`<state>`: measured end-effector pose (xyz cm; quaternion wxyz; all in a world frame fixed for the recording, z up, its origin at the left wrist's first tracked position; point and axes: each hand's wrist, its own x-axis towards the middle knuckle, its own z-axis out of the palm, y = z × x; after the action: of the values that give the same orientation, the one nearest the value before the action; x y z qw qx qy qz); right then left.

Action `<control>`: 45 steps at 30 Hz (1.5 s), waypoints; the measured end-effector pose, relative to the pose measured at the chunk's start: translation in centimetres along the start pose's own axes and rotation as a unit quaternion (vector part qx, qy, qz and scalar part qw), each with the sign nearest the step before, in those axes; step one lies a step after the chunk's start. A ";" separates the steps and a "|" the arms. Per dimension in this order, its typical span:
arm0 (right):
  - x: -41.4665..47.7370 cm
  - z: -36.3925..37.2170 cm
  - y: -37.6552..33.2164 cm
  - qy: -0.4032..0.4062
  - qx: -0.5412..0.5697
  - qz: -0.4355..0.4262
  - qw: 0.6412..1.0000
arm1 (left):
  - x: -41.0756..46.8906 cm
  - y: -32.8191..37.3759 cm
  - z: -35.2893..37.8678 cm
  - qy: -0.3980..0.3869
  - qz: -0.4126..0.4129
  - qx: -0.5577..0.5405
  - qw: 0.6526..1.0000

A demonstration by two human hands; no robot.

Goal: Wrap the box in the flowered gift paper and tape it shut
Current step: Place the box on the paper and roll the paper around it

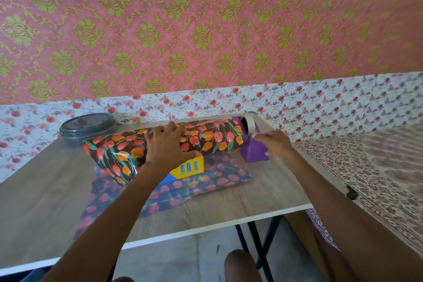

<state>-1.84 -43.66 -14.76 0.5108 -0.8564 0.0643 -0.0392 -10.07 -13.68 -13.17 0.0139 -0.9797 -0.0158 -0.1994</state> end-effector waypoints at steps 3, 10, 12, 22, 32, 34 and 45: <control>-0.2 -0.7 -1.2 -0.069 0.074 0.091 0.991 | 0.0 -0.4 0.0 0.005 0.009 -0.004 1.000; 0.7 -1.2 -4.7 -0.090 0.096 0.168 0.977 | -0.1 -0.2 -0.1 0.003 0.007 -0.005 1.000; 0.9 -1.0 -5.1 -0.084 0.107 0.182 0.974 | -0.1 -0.2 -0.1 0.005 0.007 -0.005 1.000; -0.1 -0.7 -5.3 -0.068 0.229 0.172 0.956 | -0.2 -0.2 0.2 0.018 0.009 0.012 1.000; -1.1 0.8 -0.6 -0.021 0.350 0.119 0.929 | -0.1 -0.3 0.3 0.018 0.009 0.015 1.000; -1.1 1.0 0.1 -0.018 0.366 0.111 0.924 | -0.1 -0.3 0.3 0.020 0.009 0.015 1.000; 0.3 2.5 3.3 0.134 0.017 -0.019 0.991 | 0.0 -0.4 0.5 0.021 0.008 0.017 1.000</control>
<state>-1.42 -43.03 -18.83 0.5109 -0.8358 0.1157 -0.1646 -9.84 -13.25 -13.60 0.0329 -0.9750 -0.0111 -0.2196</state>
